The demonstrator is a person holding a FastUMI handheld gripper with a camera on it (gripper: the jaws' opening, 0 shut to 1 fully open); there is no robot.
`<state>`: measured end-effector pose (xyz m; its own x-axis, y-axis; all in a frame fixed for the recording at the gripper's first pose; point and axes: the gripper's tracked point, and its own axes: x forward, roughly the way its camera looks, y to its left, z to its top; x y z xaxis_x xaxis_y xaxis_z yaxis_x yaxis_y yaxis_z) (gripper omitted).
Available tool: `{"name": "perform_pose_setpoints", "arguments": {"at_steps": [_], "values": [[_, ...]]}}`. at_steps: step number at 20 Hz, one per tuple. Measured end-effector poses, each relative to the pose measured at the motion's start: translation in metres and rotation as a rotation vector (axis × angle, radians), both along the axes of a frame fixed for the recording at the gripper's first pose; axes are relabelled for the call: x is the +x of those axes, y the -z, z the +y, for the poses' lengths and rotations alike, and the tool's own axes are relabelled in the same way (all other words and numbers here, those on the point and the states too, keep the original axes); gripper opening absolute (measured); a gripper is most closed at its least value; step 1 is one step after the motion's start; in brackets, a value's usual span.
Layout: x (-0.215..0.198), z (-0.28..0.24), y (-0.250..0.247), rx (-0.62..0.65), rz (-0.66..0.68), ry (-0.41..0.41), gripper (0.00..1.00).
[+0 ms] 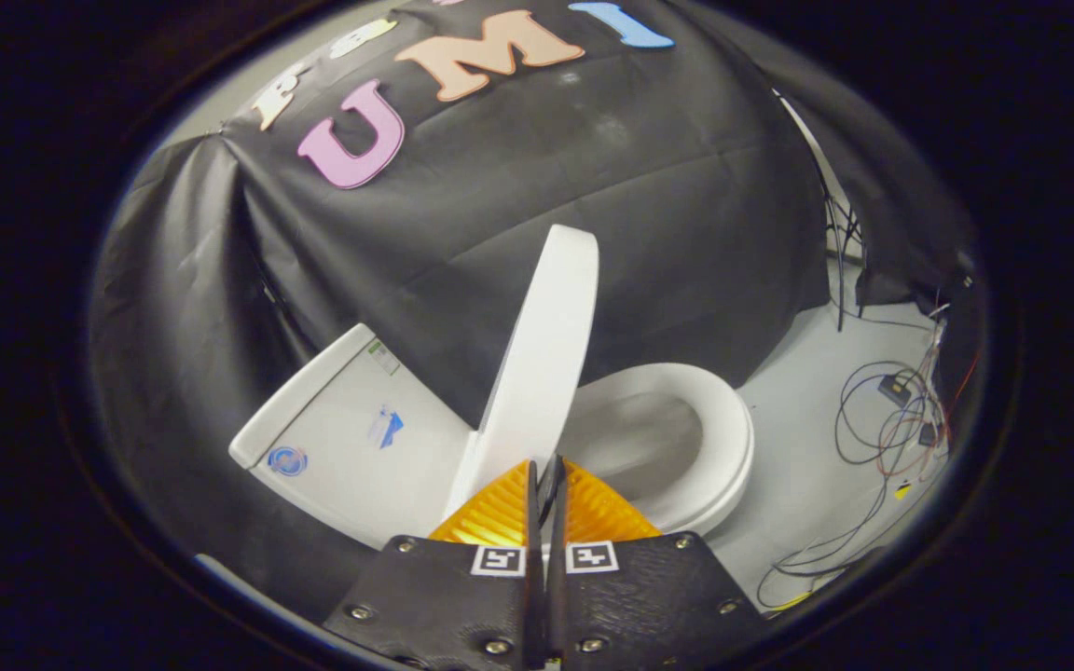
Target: Open the toilet lid.
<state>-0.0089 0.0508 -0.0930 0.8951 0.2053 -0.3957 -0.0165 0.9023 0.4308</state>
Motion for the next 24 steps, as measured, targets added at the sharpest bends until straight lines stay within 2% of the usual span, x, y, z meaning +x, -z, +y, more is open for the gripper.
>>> {"name": "perform_pose_setpoints", "arguments": {"at_steps": [8,24], "values": [[-0.003,0.012,-0.013,-0.158,-0.034,-0.035,0.02],[-0.003,0.041,-0.041,-0.327,-0.070,-0.036,0.02]]}}
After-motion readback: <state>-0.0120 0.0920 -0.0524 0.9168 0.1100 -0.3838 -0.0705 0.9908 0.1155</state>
